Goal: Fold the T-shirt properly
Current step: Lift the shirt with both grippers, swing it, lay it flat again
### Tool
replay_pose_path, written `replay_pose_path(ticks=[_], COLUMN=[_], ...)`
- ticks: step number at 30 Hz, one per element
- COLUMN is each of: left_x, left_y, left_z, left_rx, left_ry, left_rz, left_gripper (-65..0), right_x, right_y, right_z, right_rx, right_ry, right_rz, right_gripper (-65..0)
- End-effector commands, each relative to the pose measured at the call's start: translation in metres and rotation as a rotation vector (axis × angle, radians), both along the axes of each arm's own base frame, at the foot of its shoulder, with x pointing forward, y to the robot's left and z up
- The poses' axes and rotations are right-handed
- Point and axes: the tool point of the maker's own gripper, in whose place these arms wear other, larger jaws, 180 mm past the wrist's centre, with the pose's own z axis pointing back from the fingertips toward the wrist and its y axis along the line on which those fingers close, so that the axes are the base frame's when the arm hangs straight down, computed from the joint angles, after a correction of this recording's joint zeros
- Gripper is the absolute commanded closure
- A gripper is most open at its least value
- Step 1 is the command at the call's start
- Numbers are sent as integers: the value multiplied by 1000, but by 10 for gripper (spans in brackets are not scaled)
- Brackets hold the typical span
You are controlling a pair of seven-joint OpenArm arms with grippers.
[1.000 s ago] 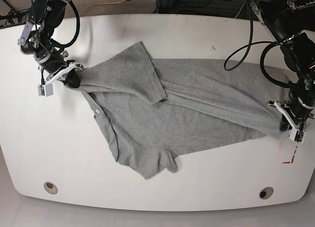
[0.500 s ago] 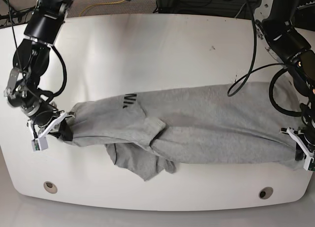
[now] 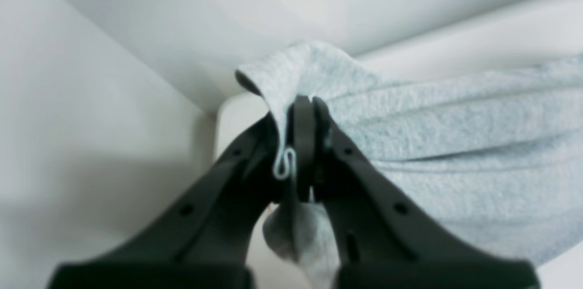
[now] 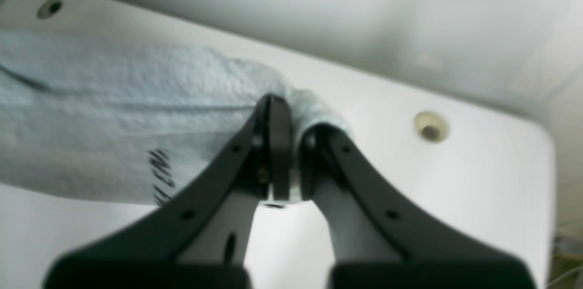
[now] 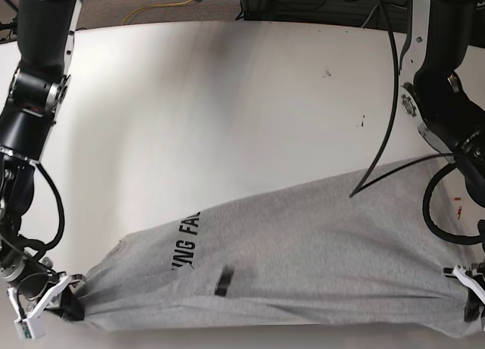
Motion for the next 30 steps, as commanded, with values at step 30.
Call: replay_pose_path(ticks=[30], left_x=[-10], left_y=[-23], left_z=[49], left_rx=[196], left_ry=[-108], left_rz=[-67], left_gripper=[0], right_x=[-39], right_y=[-46], right_z=[39], right_rx=[-80], right_ry=[-94], right_rz=[-38], right_gripper=[0])
